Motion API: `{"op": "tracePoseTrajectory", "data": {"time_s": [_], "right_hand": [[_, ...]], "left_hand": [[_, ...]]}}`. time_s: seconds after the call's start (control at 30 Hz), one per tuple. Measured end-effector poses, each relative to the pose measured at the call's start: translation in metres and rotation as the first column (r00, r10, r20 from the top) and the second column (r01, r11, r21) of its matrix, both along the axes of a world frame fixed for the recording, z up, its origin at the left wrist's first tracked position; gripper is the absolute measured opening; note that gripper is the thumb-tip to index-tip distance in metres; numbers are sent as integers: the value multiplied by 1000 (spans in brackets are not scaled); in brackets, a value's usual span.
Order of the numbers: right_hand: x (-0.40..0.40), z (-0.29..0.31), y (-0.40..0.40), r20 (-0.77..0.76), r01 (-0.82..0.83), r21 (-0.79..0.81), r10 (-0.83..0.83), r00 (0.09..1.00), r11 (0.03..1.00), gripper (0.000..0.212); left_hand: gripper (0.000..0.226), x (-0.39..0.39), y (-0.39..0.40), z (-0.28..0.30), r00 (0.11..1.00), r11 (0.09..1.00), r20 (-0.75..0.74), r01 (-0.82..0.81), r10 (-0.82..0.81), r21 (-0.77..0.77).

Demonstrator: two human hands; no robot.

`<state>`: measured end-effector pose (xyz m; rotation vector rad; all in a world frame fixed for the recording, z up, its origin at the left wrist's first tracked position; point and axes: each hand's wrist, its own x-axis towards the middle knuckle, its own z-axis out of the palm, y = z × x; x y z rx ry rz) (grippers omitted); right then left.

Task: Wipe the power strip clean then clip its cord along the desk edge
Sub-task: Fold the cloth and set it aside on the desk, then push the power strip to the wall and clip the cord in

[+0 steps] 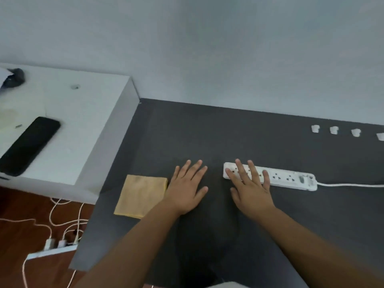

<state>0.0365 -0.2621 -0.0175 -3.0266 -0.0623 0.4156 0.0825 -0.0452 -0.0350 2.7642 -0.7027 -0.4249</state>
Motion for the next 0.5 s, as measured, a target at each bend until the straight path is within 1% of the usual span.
{"op": "tracePoseTrajectory", "data": {"time_s": [0.07, 0.17, 0.23, 0.3, 0.43, 0.5], "right_hand": [[-5, -1, -30, 8, 131, 1, -131, 991, 991, 58], [-17, -7, -74, 8, 308, -14, -307, 952, 951, 59], [-26, -13, -103, -11, 421, 3, -421, 907, 907, 60], [-34, -18, -130, -36, 511, 62, -510, 860, 857, 61], [-42, -21, -177, -71, 550, 143, -546, 835, 823, 65], [-42, -19, -195, -64, 576, 173, -574, 816, 799, 63]], "left_hand": [[62, 8, -28, 2, 997, 997, -9, 78, -77, 25], [62, 15, -67, 2, 985, 984, -43, 169, -167, 49], [61, 17, -88, 1, 979, 978, -55, 199, -196, 59], [61, 19, -104, -1, 980, 978, -40, 199, -197, 69], [62, 25, -120, -3, 988, 986, -18, 152, -151, 68], [62, 30, -121, -4, 990, 987, -20, 138, -137, 81]]}}
